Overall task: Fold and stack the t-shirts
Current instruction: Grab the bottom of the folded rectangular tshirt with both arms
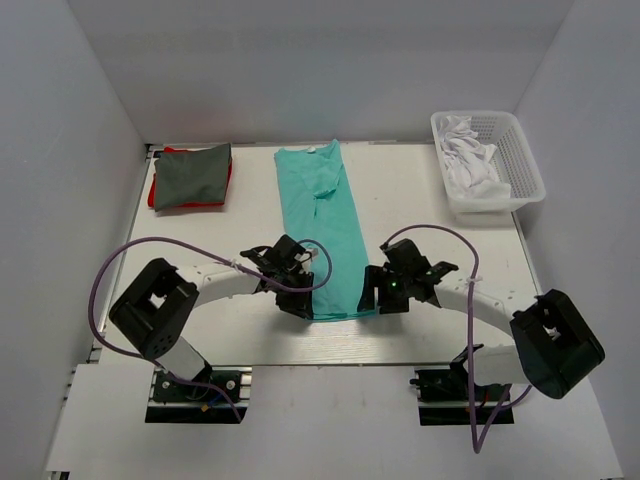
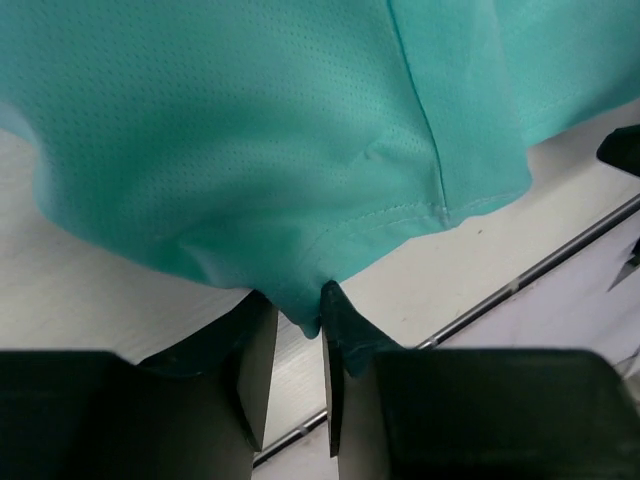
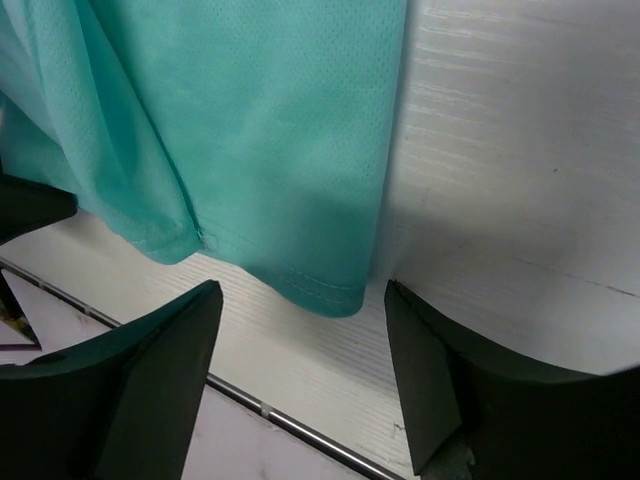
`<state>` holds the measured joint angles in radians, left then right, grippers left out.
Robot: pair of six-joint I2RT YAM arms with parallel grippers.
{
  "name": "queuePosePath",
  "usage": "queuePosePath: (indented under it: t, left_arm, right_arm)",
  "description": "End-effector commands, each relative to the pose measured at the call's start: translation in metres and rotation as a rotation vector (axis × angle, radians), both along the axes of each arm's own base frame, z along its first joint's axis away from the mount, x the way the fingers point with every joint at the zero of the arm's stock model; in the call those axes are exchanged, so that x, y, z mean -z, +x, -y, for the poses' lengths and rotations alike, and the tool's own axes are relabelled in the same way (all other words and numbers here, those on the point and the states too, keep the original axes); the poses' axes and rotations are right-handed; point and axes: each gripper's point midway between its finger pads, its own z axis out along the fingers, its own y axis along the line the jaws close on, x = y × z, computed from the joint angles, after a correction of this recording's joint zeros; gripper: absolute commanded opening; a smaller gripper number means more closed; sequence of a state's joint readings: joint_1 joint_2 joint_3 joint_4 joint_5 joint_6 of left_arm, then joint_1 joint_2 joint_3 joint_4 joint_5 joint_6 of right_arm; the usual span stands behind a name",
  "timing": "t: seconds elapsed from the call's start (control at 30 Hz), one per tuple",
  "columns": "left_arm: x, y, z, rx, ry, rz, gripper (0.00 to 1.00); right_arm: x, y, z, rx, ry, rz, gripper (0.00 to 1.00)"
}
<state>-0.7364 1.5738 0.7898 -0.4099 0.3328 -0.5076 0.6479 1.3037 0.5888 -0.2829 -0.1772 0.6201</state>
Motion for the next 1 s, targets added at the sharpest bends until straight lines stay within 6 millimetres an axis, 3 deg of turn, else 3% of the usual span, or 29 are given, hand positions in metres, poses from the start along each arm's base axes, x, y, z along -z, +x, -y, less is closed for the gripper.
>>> queuePosePath:
  t: [0.0, 0.13, 0.23, 0.27, 0.37, 0.43, 0.5, 0.53, 0.6, 0.7, 0.8, 0.83, 0.9, 0.93, 0.97]
  left_arm:
    - [0.001, 0.002, 0.000, 0.014, 0.016, 0.017, 0.34]
    - [-0.004, -0.003, 0.000, 0.016, 0.016, 0.012, 0.34]
    - [-0.007, -0.001, 0.004, 0.002, -0.004, 0.007, 0.27]
    - [-0.006, -0.003, 0.003, 0.002, 0.002, 0.000, 0.25]
    - [-0.024, 0.001, 0.010, -0.015, -0.029, 0.007, 0.19]
    - [-0.041, 0.011, 0.018, -0.031, -0.047, 0.033, 0.15]
    - [-0.054, 0.018, 0.017, -0.054, -0.028, 0.047, 0.10]
    - [-0.068, 0.027, 0.024, -0.067, -0.047, 0.074, 0.10]
    - [-0.087, 0.040, 0.030, -0.082, -0.077, 0.117, 0.10]
    - [-0.093, 0.059, 0.024, -0.153, -0.018, 0.138, 0.10]
    - [-0.093, 0.080, 0.019, -0.218, 0.045, 0.146, 0.00]
    - [-0.093, 0.083, 0.019, -0.233, 0.058, 0.146, 0.00]
    - [-0.101, 0.104, 0.012, -0.284, 0.057, 0.177, 0.00]
    - [-0.101, 0.111, 0.009, -0.312, 0.070, 0.177, 0.00]
    - [-0.113, 0.122, 0.011, -0.327, 0.046, 0.201, 0.00]
  right_arm:
    - [0.010, -0.005, 0.000, -0.009, 0.001, -0.032, 0.71]
    - [0.010, 0.004, -0.004, -0.009, 0.005, -0.004, 0.67]
    - [0.011, 0.007, -0.001, -0.008, -0.026, -0.002, 0.40]
    - [0.008, 0.010, -0.004, -0.013, -0.024, 0.005, 0.21]
    - [-0.005, 0.016, -0.008, -0.027, -0.009, 0.035, 0.00]
    - [-0.021, 0.026, -0.014, -0.028, 0.014, 0.080, 0.00]
    - [-0.024, 0.031, -0.008, -0.013, -0.027, 0.093, 0.00]
    - [-0.039, 0.043, -0.014, -0.007, -0.019, 0.123, 0.00]
    - [-0.046, 0.052, -0.012, 0.006, -0.052, 0.141, 0.00]
    - [-0.058, 0.067, -0.017, 0.021, -0.064, 0.169, 0.00]
    - [-0.076, 0.087, -0.023, 0.036, -0.067, 0.221, 0.00]
    - [-0.089, 0.104, -0.024, 0.066, -0.079, 0.269, 0.00]
    - [-0.090, 0.115, -0.023, 0.079, -0.102, 0.284, 0.00]
    - [-0.100, 0.125, -0.025, 0.095, -0.100, 0.309, 0.00]
    - [-0.106, 0.134, -0.028, 0.105, -0.098, 0.318, 0.00]
